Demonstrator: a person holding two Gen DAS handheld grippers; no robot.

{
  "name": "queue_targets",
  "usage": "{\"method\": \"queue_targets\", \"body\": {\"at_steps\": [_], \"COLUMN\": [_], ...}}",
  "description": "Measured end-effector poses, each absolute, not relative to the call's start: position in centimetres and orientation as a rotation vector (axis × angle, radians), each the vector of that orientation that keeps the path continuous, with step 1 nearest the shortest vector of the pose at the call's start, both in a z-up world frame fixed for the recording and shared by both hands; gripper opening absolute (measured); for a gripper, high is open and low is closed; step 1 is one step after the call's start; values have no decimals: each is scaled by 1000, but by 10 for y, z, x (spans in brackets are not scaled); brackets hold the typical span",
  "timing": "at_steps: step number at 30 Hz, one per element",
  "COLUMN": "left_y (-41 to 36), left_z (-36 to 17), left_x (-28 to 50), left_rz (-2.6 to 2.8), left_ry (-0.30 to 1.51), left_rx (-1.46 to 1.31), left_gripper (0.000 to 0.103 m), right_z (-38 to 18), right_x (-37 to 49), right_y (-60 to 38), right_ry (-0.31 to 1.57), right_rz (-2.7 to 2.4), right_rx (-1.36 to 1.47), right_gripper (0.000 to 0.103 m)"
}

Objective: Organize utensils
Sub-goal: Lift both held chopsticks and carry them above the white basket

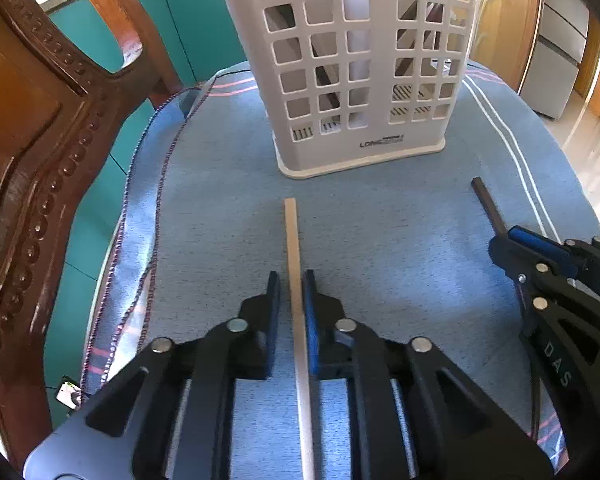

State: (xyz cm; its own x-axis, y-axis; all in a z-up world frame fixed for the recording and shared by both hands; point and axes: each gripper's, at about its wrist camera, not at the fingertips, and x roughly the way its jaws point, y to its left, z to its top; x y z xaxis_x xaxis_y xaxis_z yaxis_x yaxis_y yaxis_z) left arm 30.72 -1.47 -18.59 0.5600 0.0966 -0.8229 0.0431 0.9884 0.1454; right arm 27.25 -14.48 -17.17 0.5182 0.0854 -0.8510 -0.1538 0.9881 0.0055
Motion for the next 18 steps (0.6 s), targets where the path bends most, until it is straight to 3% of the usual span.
{"method": "queue_targets", "body": {"at_steps": [2, 7, 9, 10, 11, 18], "left_y": [-14, -10, -10, -10, -12, -10], "left_z": [-186, -186, -186, -186, -186, -161], "left_x": [307, 309, 310, 310, 310, 298], "left_rz": [48, 49, 38, 12, 7, 1], "left_ry": [977, 973, 975, 981, 983, 900], "left_rx": [161, 161, 154, 136, 129, 93], "left_gripper": [23, 25, 21, 11, 8, 7], "right_z": [-173, -175, -175, -175, -175, -157], "right_x": [271, 266, 265, 264, 263, 257], "right_y": [-142, -131, -129, -129, -129, -140], "right_ry": [1014, 993, 990, 990, 988, 934], "right_rz": [141, 133, 136, 147, 145, 161], "right_rx": [-94, -143, -136, -124, -121, -38], "right_gripper": [15, 17, 14, 10, 8, 6]}}
